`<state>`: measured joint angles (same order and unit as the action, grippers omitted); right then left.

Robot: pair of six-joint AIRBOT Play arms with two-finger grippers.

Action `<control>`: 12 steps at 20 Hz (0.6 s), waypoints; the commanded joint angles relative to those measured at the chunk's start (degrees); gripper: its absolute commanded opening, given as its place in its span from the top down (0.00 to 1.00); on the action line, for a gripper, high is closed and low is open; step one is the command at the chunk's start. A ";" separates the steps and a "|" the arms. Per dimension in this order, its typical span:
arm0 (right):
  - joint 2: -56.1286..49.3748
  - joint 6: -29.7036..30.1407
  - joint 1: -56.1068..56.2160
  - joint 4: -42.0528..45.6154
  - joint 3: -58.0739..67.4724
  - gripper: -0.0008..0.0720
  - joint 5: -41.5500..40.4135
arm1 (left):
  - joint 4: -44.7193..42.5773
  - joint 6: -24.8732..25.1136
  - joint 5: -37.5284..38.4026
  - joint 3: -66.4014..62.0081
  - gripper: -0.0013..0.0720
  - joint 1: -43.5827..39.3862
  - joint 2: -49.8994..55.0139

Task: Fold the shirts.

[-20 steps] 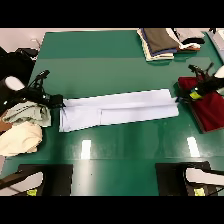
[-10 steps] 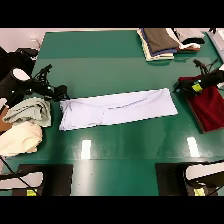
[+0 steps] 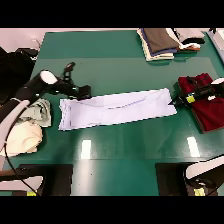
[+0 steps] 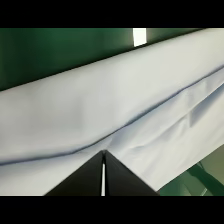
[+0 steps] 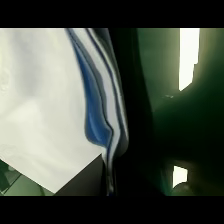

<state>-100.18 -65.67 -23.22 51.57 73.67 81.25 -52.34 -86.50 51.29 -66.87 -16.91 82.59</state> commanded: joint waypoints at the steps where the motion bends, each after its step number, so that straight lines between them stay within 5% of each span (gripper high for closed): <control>1: 2.19 1.36 2.23 -5.42 4.44 0.97 2.97 | 0.31 -2.19 -5.33 -4.33 0.95 -8.07 5.90; 4: 9.20 0.24 4.68 -11.82 11.30 0.97 7.06 | 0.33 -2.38 -5.05 -11.34 0.95 -11.96 13.70; 12: 21.57 -5.35 19.08 -12.09 20.79 0.97 4.98 | 0.22 -3.21 -3.43 -16.35 0.95 -15.72 21.51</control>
<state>-81.89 -68.99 -8.86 40.18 91.79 87.18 -52.01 -89.54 47.20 -82.06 -31.66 102.43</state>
